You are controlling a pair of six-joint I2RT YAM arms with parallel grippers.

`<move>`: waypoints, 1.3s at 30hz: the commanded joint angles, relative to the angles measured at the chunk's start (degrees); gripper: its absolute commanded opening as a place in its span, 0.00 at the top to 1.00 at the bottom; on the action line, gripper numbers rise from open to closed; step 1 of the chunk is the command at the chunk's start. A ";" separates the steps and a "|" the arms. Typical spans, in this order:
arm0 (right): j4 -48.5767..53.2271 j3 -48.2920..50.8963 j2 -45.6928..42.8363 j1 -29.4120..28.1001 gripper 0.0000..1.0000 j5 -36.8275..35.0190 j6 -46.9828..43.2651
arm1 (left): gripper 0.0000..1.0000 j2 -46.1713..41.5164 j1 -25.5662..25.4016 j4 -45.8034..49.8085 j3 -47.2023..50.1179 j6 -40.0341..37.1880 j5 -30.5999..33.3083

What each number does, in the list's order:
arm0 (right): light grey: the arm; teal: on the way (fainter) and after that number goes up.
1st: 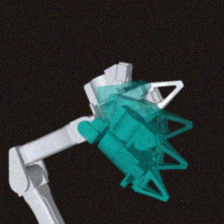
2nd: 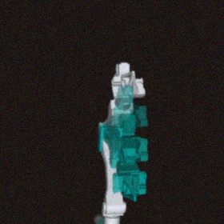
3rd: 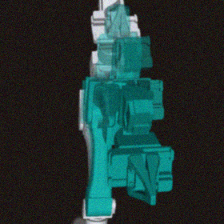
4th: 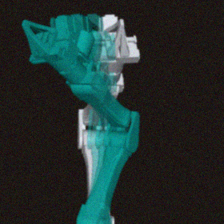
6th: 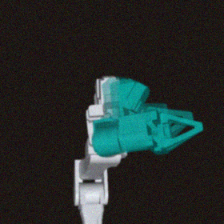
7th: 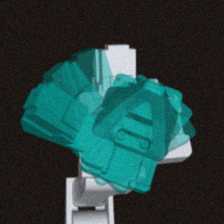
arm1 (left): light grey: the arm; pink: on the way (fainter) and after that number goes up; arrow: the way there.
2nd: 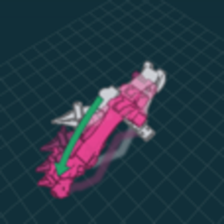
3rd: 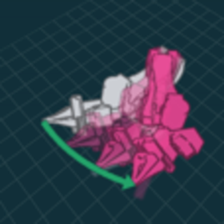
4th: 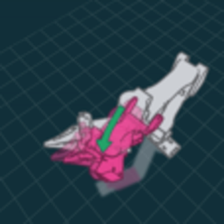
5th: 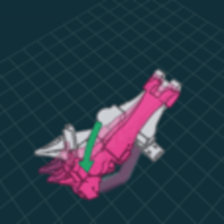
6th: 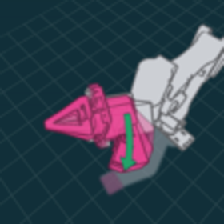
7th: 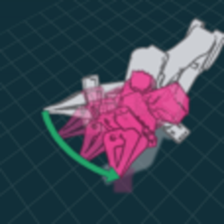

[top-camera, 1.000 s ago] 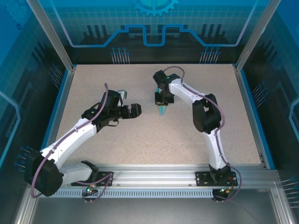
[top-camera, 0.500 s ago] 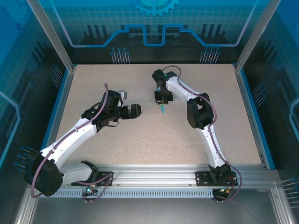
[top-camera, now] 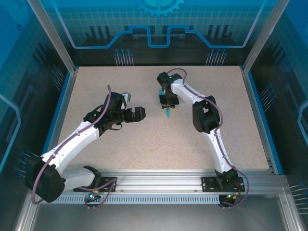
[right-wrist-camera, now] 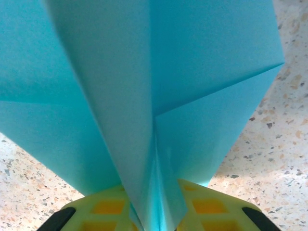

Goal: Fold a paper plane with a square sheet of paper (fold left side to right side)
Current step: Place the paper plane at the top-center of the table, then reset both arms

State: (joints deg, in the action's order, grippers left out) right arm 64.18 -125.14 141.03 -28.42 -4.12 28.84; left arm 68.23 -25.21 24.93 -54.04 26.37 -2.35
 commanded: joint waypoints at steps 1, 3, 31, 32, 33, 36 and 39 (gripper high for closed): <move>2.69 -0.77 -1.90 -0.22 0.75 -0.53 -0.32 | 0.01 -0.28 0.57 1.82 -2.54 -1.03 -0.29; 2.71 0.14 -3.28 -0.40 0.71 -0.96 -0.06 | 0.01 -0.44 0.54 1.98 -2.87 -0.78 -0.55; -30.88 66.43 -69.21 8.79 0.05 -11.71 -5.16 | 0.01 -11.80 8.96 -20.09 11.77 -2.52 23.68; -32.98 68.86 -70.92 9.72 0.03 -11.91 -5.63 | 0.01 -11.72 9.04 -21.94 12.90 -4.52 24.80; -35.49 71.48 -72.63 10.76 0.00 -12.42 -6.01 | 0.01 -11.52 9.01 -23.56 13.85 -6.58 26.50; -43.79 80.26 -77.12 13.27 0.00 -14.78 -9.36 | 0.01 -10.30 9.20 -26.63 16.34 -11.43 32.36; -55.26 89.47 -80.72 15.52 0.00 -18.93 -14.18 | 0.01 -8.25 10.53 -29.08 18.47 -15.52 34.11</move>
State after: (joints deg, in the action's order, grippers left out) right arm 23.42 -41.32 62.87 -14.76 -18.37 19.86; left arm 58.57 -16.08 1.91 -37.28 17.37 25.30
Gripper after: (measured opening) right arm 0.996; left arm 0.987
